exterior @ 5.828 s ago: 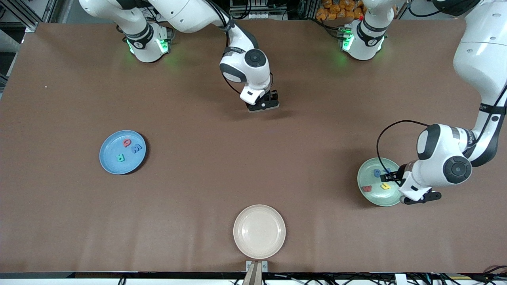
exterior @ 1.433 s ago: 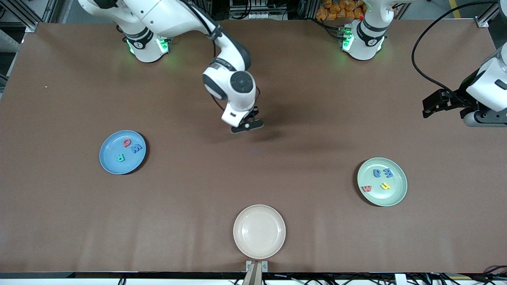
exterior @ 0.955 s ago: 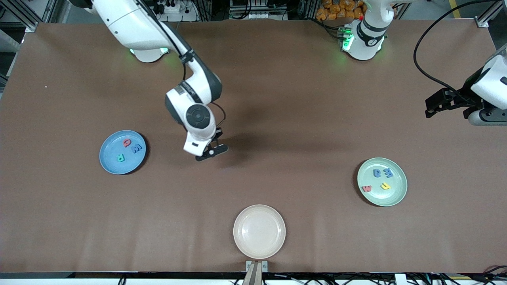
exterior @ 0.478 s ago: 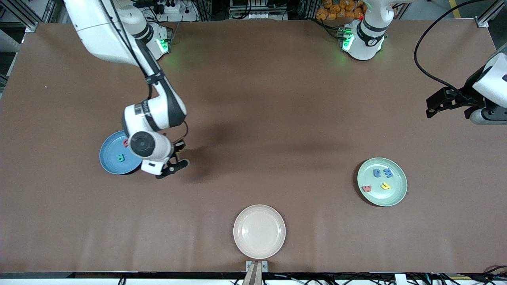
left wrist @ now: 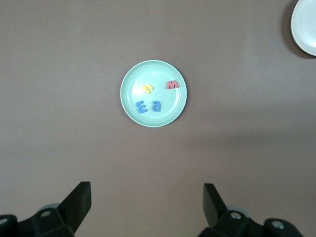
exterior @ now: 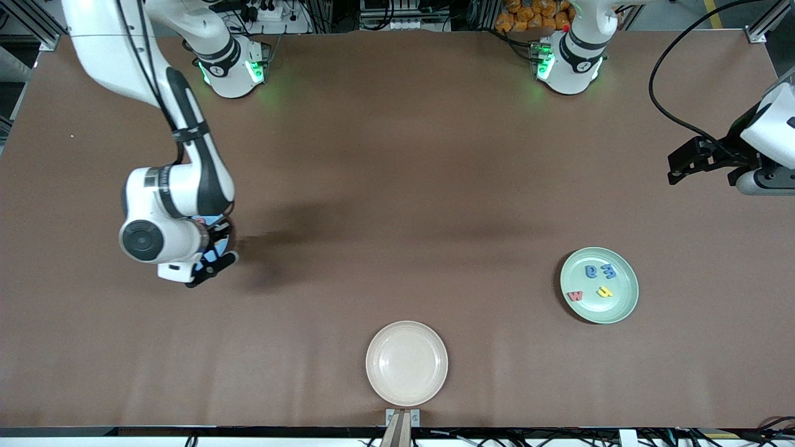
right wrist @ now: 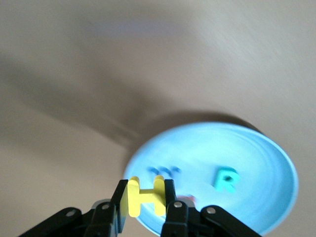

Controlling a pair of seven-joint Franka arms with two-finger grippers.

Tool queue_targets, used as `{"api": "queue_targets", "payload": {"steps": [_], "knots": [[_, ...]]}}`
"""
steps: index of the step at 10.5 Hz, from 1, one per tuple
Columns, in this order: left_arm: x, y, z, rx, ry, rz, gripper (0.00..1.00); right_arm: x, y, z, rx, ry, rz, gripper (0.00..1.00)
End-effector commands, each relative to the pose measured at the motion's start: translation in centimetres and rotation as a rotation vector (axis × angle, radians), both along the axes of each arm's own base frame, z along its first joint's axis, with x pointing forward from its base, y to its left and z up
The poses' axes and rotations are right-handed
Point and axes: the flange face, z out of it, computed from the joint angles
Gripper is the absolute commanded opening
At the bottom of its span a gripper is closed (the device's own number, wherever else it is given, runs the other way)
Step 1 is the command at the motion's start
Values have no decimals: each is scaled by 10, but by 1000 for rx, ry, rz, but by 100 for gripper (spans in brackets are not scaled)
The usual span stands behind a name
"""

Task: Sort uppercase to blue plate, lowercase to green plate
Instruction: 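Carry the yellow H over the blue plate with the right gripper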

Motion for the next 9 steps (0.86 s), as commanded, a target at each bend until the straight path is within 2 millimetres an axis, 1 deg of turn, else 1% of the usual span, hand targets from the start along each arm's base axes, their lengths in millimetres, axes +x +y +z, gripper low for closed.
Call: {"api": "queue_targets", "payload": {"steps": [1, 2, 3, 4, 5, 6, 7, 8, 9], "knots": [[-4, 2, 7, -16, -3, 8, 100, -15, -49, 1, 28, 44, 27, 25], [-3, 4, 7, -16, -3, 11, 100, -17, -69, -3, 25, 58, 40, 26], [-3, 3, 7, -14, -4, 9, 100, -27, -85, -13, 29, 87, 35, 30], [-3, 3, 8, -13, -6, 10, 100, -39, -93, -27, 30, 108, 22, 30], [-3, 3, 8, -13, -6, 10, 100, -45, -99, -36, 30, 99, 15, 29], [-3, 5, 8, -13, -6, 13, 100, -46, -102, -43, 28, 67, 27, 29], [-3, 5, 9, -13, -8, 13, 100, -48, -112, -52, 34, 53, 52, 30], [-3, 5, 9, -12, -8, 13, 100, -48, -117, -58, 31, 47, 50, 30], [-2, 4, 10, -14, -12, 13, 100, -48, -117, -58, 31, 41, 48, 32]]}}
